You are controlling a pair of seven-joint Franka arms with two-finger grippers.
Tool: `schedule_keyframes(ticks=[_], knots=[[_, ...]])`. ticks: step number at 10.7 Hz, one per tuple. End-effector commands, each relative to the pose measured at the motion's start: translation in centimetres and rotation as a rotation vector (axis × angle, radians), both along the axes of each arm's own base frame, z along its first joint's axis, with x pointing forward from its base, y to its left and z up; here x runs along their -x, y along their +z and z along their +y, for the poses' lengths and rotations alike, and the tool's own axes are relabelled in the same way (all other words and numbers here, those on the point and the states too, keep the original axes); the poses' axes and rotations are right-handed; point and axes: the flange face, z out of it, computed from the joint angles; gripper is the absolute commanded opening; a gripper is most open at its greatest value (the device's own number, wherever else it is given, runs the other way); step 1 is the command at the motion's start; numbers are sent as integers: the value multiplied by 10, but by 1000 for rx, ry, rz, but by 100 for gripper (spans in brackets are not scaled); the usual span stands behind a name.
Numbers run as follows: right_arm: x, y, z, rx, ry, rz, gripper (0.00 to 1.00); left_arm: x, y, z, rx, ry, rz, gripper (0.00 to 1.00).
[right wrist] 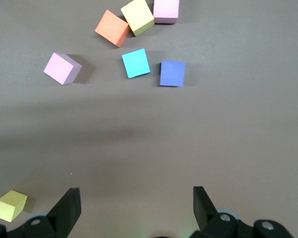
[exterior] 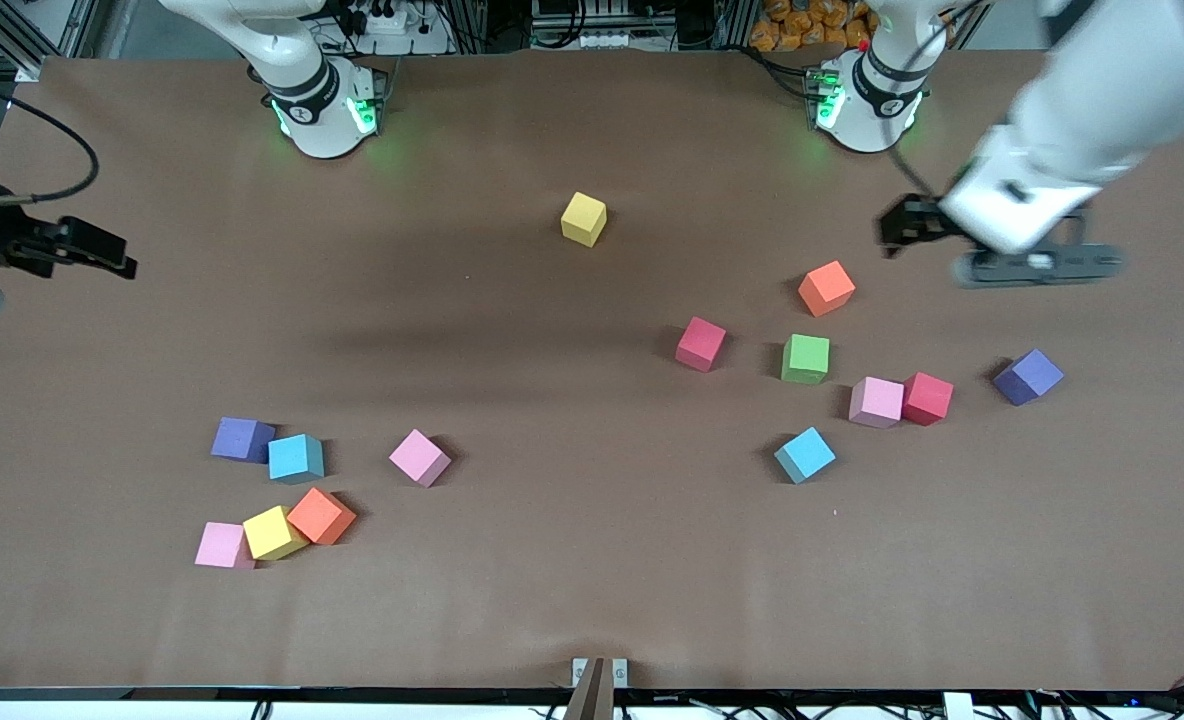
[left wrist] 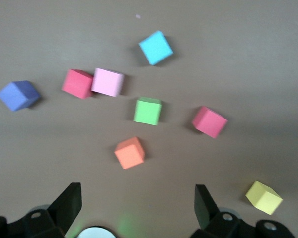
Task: Form number 2 with 11 blocks
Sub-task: 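Reach the left gripper to the yellow cube while the right gripper reaches the cyan cube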
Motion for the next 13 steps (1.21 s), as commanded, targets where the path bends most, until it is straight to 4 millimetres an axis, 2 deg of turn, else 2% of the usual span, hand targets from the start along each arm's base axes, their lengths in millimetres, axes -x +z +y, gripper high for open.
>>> schedule_keyframes(ticks=[1,2,3,5,6,7,9,11,12,13], knots=[[-18,-26,23,-18,30,9,100,20,-19,-48,9,-74,28,100],[-27,-45,38,-7,55,28,100,28,-25,-68,15,-120,44,100],[-38,-70,37,-12,50,66,100,42,-34,-96,21,-181,59,100],[-66,-107,43,-19,48,41,100,63,-64,-132,43,-240,45,100],[-77,-135,44,-16,49,56,100,80,-78,-150,70,-268,43,100],[-85,-167,44,-14,47,92,100,93,-97,-164,86,-286,54,100],[-100,-202,53,-12,52,65,100,124,-124,-194,139,-327,75,100],[-116,-251,56,-15,92,34,100,158,-145,-226,168,-384,57,100],[-124,-279,55,-21,149,11,100,169,-164,-238,186,-406,55,100],[-129,-302,54,-23,185,-4,100,194,-183,-258,199,-454,56,100]])
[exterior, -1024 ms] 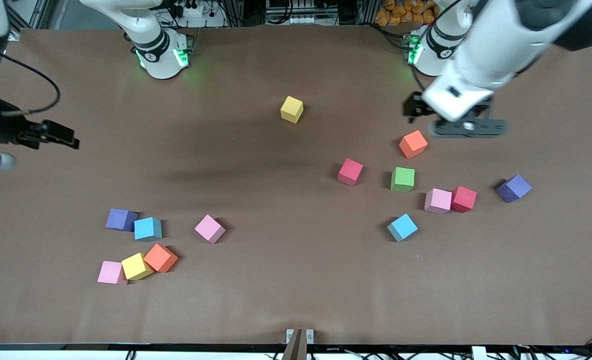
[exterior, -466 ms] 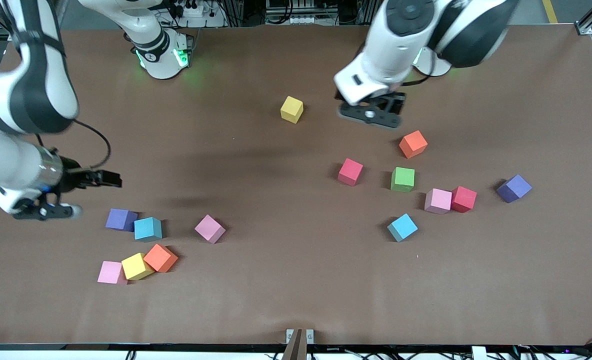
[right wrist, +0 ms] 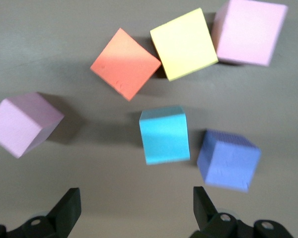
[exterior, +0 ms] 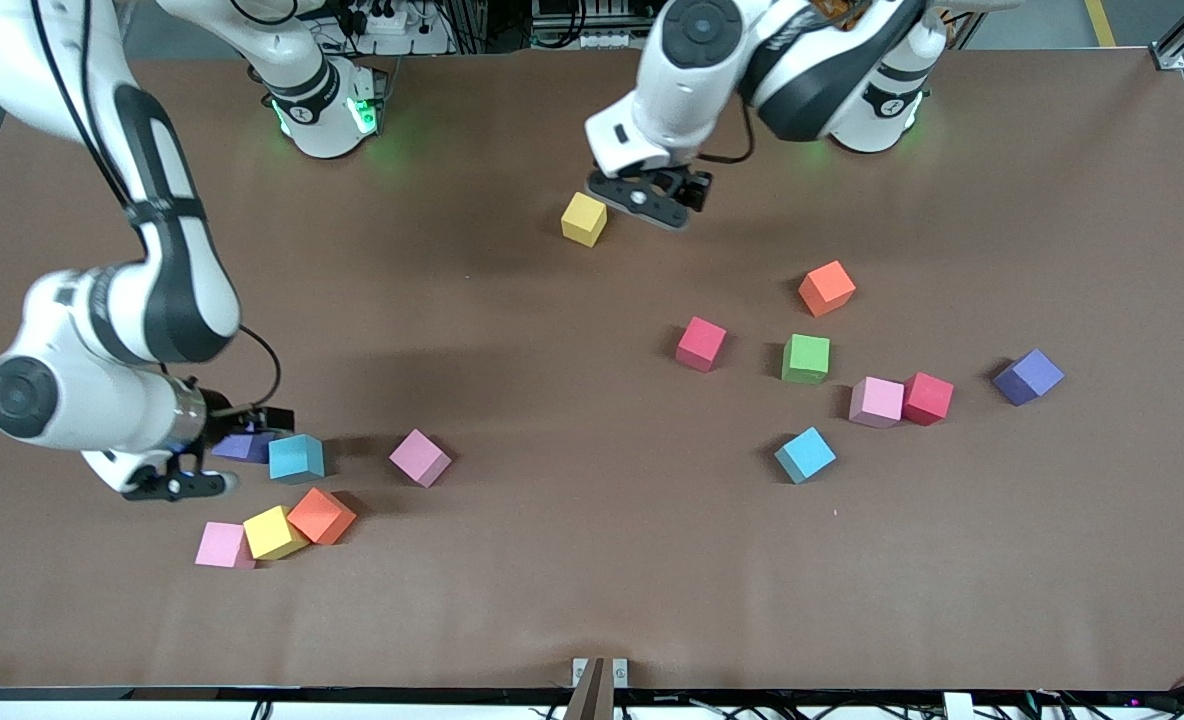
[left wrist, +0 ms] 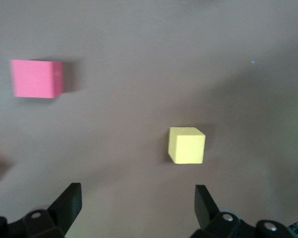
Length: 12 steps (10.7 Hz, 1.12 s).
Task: Form number 2 with 11 blocks
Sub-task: 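Grasp the yellow cube with the left gripper while the right gripper grasps the cyan cube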
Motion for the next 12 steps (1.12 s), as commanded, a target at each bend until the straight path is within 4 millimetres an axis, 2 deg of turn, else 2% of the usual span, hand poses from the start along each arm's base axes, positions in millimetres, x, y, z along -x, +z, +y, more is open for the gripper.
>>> schedule_keyframes(ticks=[1,2,3,4,9,11,12], knots=[[-12,-35,1,-19,52,-12,100,37,-41,-26,20,-55,27,100],[-12,-40,1,-18,53,-14,100,52,-56,-37,18,-85,45,100],[-14,-48,-1,-17,50,-26,100,59,-72,-45,6,-97,54,100],[-15,-62,-4,-18,60,-25,100,68,-89,-55,-16,-122,46,100],[-12,-93,-11,-20,82,6,100,93,-153,-79,-148,71,65,100],[-13,-103,-17,-19,73,5,100,93,-166,-94,-163,108,59,100],[-12,-111,-19,-18,70,11,100,94,-171,-95,-168,98,53,100]])
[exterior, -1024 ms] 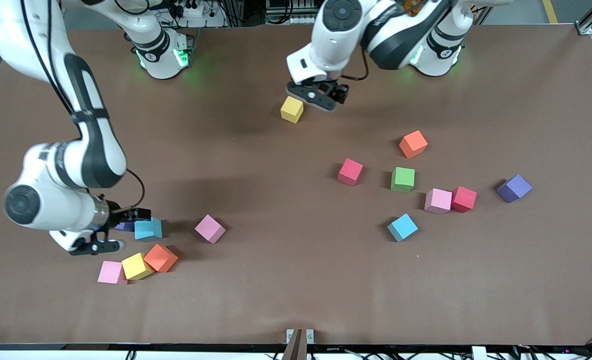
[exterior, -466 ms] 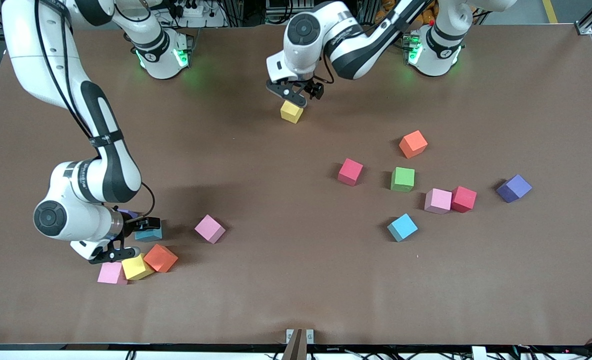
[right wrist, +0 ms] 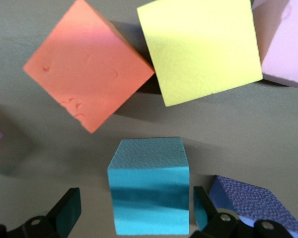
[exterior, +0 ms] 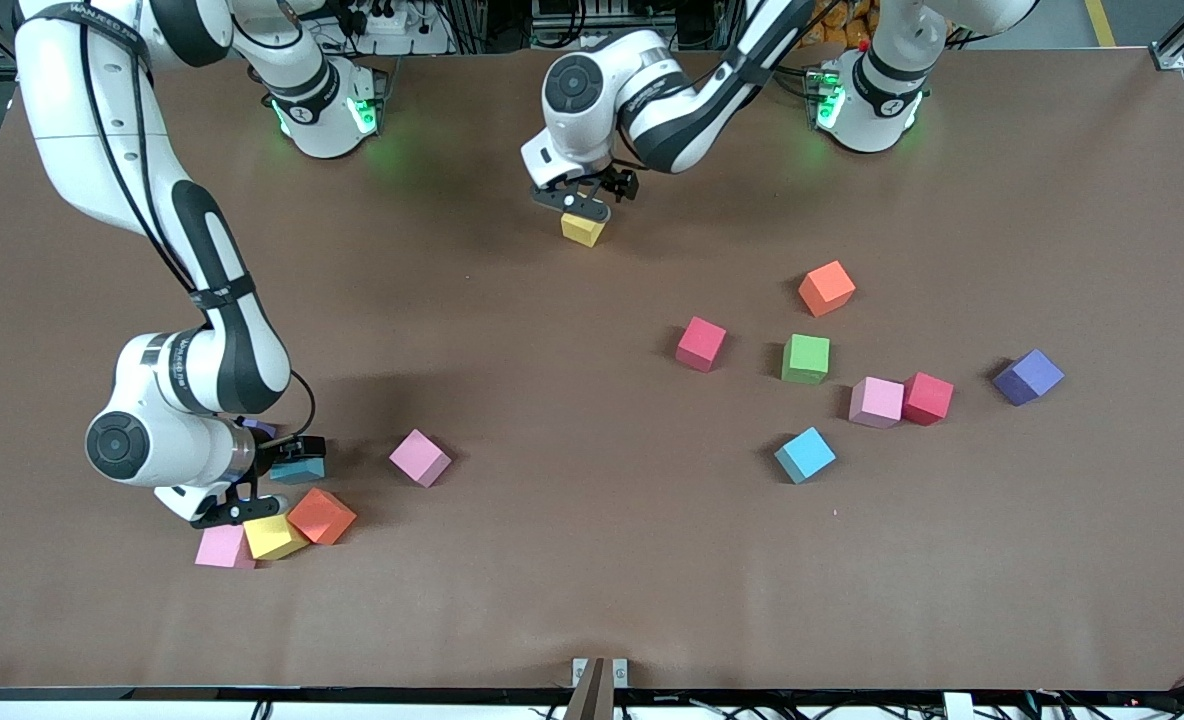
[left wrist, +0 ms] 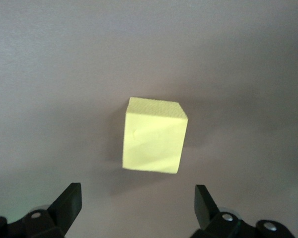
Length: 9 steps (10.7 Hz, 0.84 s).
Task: Form number 2 with 11 blocks
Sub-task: 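Grasp the yellow cube with the left gripper while the right gripper grasps the cyan cube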
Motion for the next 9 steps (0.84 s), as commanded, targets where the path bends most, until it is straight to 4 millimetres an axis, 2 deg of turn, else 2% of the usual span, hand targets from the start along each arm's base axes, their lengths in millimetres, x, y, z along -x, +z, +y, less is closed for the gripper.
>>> schedule_keyframes(ticks=[1,4,6,7,8,9], knots=[[-4,-14,-7,-18,3,-10,100,-6,-7,-12,3,7,-34,100],[-5,-22,-18,-22,13,-16,100,-6,-22,-16,21,5,-40,100],[-4,-22,-16,-21,18,-13,59,-5,-34,-15,8,2,-37,100],[-5,-22,-15,-21,18,-14,48,-4,-38,-15,9,5,-37,100],[-5,-21,-14,-21,20,-16,46,-4,-43,-15,5,5,-33,100],[-5,-19,-11,-22,26,-16,39,-4,-46,-14,0,5,-29,100]])
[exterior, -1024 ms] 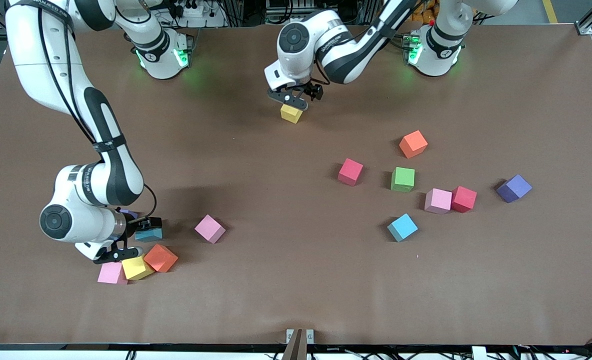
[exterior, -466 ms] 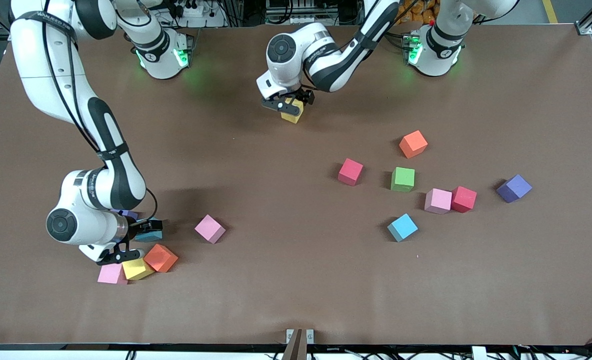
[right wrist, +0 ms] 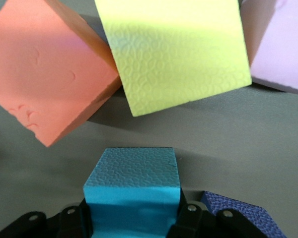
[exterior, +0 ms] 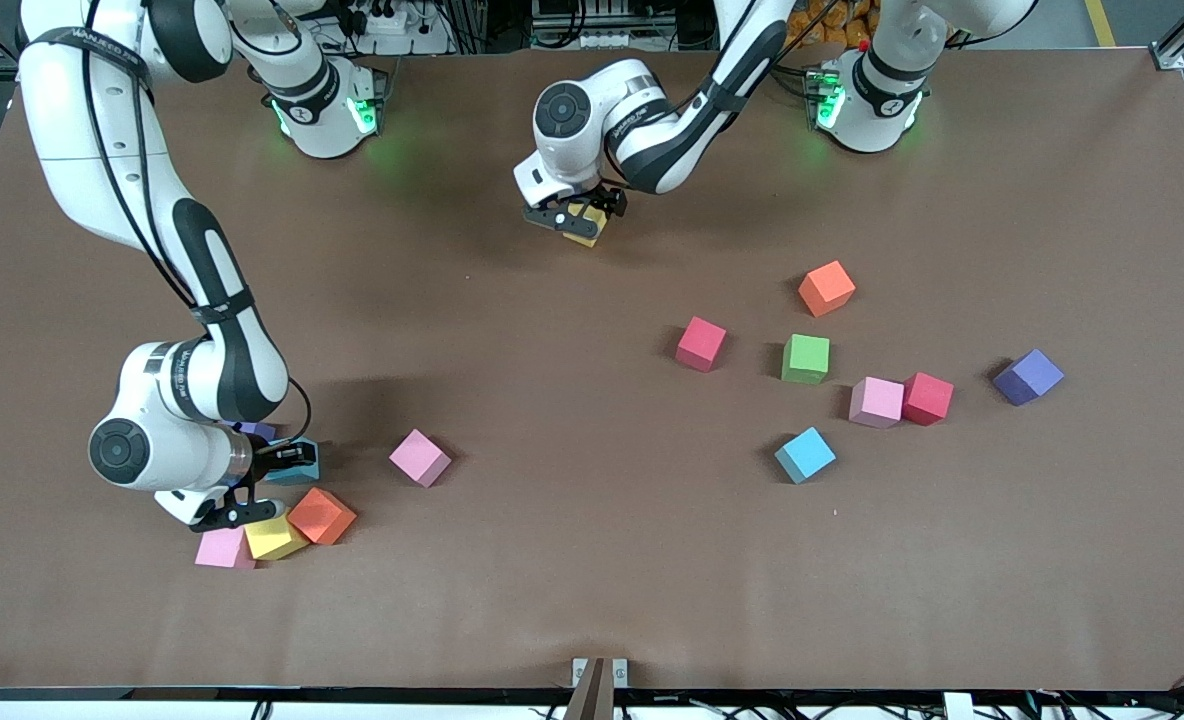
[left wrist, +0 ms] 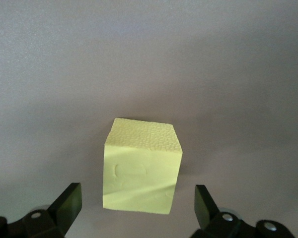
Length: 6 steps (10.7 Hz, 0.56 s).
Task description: Form number 2 with 11 blocks
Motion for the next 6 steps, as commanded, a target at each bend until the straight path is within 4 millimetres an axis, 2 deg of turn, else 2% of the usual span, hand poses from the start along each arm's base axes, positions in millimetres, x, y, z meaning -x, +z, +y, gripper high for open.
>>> schedule_keyframes(ticks=[1,3,4,5,6], knots=[[-4,6,6,-20,27,-11,35,-1,-9,-4,-11,-1,-17,100],[-7,24,12,-37,123,-36,33,6,-23,-10,-13,-4,-9,100],[-7,36,22,-53,168,-34,33,9,-32,-11,-16,-11,-10,95],[-5,47,25,-58,175,-26,33,9,-36,-11,-21,-37,-36,83],[-4,64,30,-63,181,-28,33,8,-35,-11,-21,-47,-48,61]])
